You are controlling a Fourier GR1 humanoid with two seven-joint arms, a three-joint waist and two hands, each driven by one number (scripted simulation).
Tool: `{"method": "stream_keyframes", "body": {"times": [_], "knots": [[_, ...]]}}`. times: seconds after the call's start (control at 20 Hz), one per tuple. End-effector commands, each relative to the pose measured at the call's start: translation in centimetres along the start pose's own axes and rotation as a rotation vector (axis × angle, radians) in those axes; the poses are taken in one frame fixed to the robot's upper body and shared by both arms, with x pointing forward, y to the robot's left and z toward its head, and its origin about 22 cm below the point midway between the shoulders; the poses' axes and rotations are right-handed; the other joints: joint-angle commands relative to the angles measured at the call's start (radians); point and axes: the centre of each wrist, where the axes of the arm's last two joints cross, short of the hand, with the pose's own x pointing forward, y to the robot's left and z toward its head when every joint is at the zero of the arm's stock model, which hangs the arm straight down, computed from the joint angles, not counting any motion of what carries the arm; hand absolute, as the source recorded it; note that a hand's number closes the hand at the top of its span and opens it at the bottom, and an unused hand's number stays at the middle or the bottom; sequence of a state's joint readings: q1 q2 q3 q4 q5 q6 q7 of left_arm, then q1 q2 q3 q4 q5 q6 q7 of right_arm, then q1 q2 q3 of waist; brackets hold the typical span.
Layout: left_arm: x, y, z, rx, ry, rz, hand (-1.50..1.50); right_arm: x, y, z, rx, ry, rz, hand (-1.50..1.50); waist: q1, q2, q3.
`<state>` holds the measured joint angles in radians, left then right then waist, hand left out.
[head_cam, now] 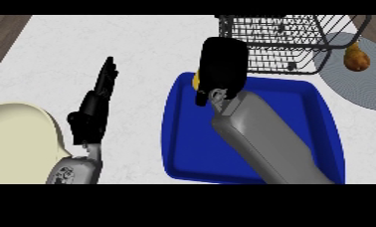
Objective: Pick the lemon from the tray and place it in the tiered basket
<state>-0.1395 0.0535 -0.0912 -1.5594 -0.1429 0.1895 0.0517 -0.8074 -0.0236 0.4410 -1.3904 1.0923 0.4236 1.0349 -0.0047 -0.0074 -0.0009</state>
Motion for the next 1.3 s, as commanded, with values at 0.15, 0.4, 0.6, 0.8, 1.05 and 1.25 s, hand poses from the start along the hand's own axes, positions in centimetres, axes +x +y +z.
{"method": "stream_keyframes", "body": {"times": [0.15,0.4,0.6,0.8,1.05,1.25], "knots": [[0.2,-1.0,-0.3,0.017,0.013,-0.001,0.0,-0.6,-10.3,2.2,-0.122,0.14,-0.027,1.5,-0.015,-0.005,0.0],[-0.8,1.7,0.5,-0.008,0.007,-0.018,0.0,-2.2,-13.1,1.1,-0.126,0.189,-0.051,1.5,-0.002,-0.001,0.0],[-0.2,-0.6,0.4,-0.004,0.014,0.014,0.0,-4.5,-17.9,0.1,-0.148,0.158,-0.227,1.5,0.002,0.003,0.0],[0.6,-0.3,0.0,-0.018,-0.014,0.005,0.0,-3.2,-18.6,-1.3,-0.127,0.183,-0.344,1.5,0.016,0.007,0.0],[-0.7,-1.3,1.0,-0.038,-0.005,0.02,0.0,-4.5,-19.3,-4.7,-0.16,0.209,-0.325,1.5,0.02,0.01,0.0],[-0.7,0.8,-0.3,-0.004,-0.021,-0.006,0.0,-7.2,-19.0,-7.8,-0.174,0.257,-0.232,1.5,0.02,0.013,0.0]]}}
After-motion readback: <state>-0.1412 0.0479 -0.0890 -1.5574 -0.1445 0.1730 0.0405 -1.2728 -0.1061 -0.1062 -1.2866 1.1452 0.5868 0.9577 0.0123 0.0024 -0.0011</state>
